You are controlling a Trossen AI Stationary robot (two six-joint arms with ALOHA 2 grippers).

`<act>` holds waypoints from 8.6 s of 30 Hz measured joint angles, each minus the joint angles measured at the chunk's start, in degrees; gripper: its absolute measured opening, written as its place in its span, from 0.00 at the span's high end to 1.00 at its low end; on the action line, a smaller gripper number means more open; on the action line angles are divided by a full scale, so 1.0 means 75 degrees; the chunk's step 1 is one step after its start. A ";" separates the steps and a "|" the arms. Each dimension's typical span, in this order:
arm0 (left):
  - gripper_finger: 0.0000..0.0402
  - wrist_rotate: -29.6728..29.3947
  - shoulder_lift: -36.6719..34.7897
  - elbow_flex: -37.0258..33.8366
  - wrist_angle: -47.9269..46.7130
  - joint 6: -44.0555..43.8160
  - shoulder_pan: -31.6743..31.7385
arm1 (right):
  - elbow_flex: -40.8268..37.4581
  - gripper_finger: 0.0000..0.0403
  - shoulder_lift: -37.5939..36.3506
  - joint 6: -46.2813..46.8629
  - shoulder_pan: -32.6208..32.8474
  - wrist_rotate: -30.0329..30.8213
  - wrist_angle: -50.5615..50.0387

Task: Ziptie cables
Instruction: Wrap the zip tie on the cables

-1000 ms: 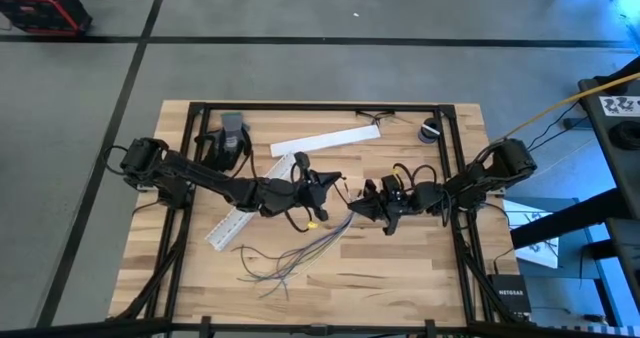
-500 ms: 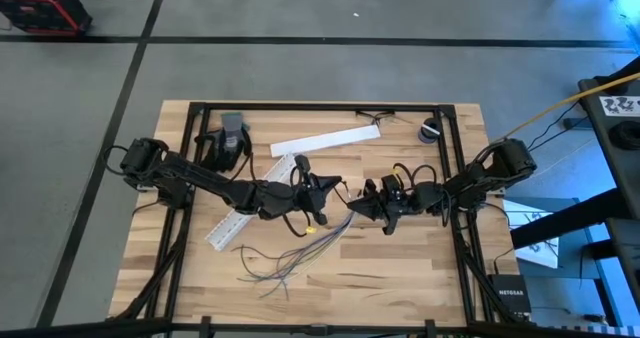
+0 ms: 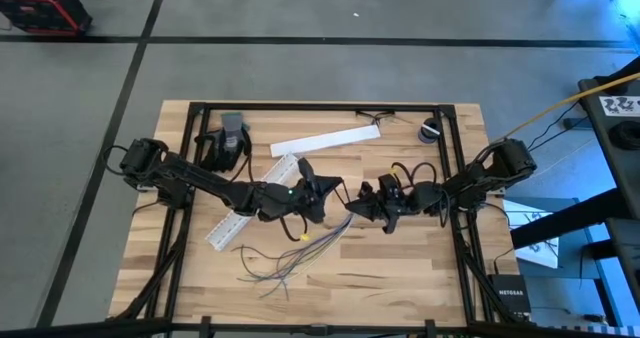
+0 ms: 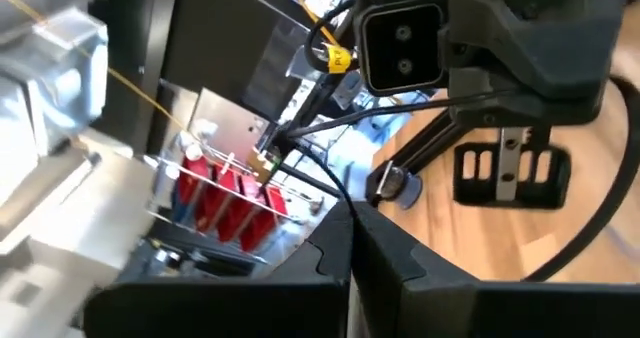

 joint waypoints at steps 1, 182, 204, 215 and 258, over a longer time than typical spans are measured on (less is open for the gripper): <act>1.00 -0.0002 0.0000 0.0000 -0.0005 0.0231 0.0002 | 0.0000 1.00 0.0000 0.0097 0.0001 0.0018 -0.0048; 1.00 0.0115 0.0303 0.0003 -0.0939 -0.4006 -0.0105 | 0.1067 0.54 0.1789 -0.6497 -0.2522 -0.0964 -0.3915; 1.00 0.0172 0.0318 0.0000 -0.0955 -0.4408 -0.0304 | 0.1972 0.54 0.2994 -1.1265 -0.1204 0.1480 -0.3859; 1.00 0.0083 0.0303 0.0015 -0.0825 -0.4653 -0.0283 | 0.2815 0.59 0.3360 -1.6522 -0.0465 0.3686 -0.4019; 1.00 -0.0232 0.0058 0.0012 -0.1353 -0.7789 0.0390 | 0.1347 0.65 0.2021 -0.5795 -0.1717 -0.0530 -0.4510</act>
